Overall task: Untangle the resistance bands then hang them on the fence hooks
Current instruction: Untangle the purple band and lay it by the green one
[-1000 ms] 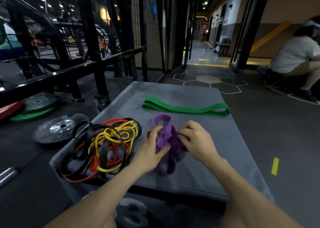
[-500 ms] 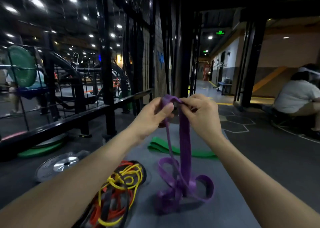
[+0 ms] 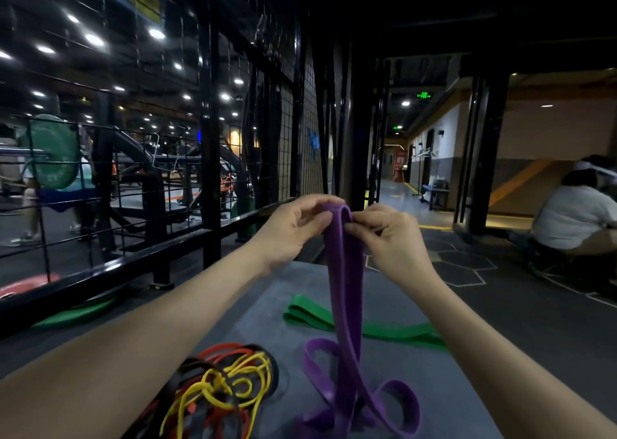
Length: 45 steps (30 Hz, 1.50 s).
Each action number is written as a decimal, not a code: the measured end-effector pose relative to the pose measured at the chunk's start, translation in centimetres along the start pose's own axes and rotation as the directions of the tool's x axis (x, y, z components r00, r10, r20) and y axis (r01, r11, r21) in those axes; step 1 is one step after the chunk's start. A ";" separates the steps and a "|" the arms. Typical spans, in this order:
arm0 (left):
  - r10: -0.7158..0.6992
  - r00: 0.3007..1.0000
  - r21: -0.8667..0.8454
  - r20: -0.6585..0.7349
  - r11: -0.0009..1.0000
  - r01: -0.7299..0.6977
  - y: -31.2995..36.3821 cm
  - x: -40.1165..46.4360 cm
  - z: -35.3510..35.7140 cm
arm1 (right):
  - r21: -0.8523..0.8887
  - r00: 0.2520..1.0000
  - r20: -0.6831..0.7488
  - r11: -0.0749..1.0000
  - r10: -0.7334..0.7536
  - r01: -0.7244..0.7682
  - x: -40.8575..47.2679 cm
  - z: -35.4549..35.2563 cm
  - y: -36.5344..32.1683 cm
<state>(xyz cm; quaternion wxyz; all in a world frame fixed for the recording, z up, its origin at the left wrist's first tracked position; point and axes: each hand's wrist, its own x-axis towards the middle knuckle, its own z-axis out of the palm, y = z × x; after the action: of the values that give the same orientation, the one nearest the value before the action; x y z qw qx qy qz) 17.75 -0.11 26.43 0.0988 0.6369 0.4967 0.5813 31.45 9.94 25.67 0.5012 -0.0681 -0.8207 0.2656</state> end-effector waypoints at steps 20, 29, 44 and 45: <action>-0.101 0.895 -0.141 -0.434 0.989 0.043 5.0 5.9 -3.9 | 0.323 0.870 0.383 0.837 0.310 -0.441 -1.9 4.1 5.2; -0.114 0.825 -0.162 -0.554 0.986 0.027 5.0 6.2 -6.5 | 0.153 0.862 0.375 0.895 0.341 -0.420 -2.2 5.5 5.9; -0.078 0.822 -0.139 -0.564 0.990 -0.001 7.3 8.1 -5.5 | 0.142 0.902 0.281 0.916 0.327 -0.376 -2.2 9.2 4.6; -0.072 0.822 -0.133 -0.564 0.991 -0.004 7.5 8.0 -5.6 | 0.115 0.912 0.244 0.924 0.330 -0.365 -2.1 9.6 4.5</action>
<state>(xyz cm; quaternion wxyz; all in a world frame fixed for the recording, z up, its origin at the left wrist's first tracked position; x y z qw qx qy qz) 15.61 -0.30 38.59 -0.0026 0.4184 0.4766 0.7732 23.52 9.48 18.30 0.3555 -0.1436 -0.8220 0.4211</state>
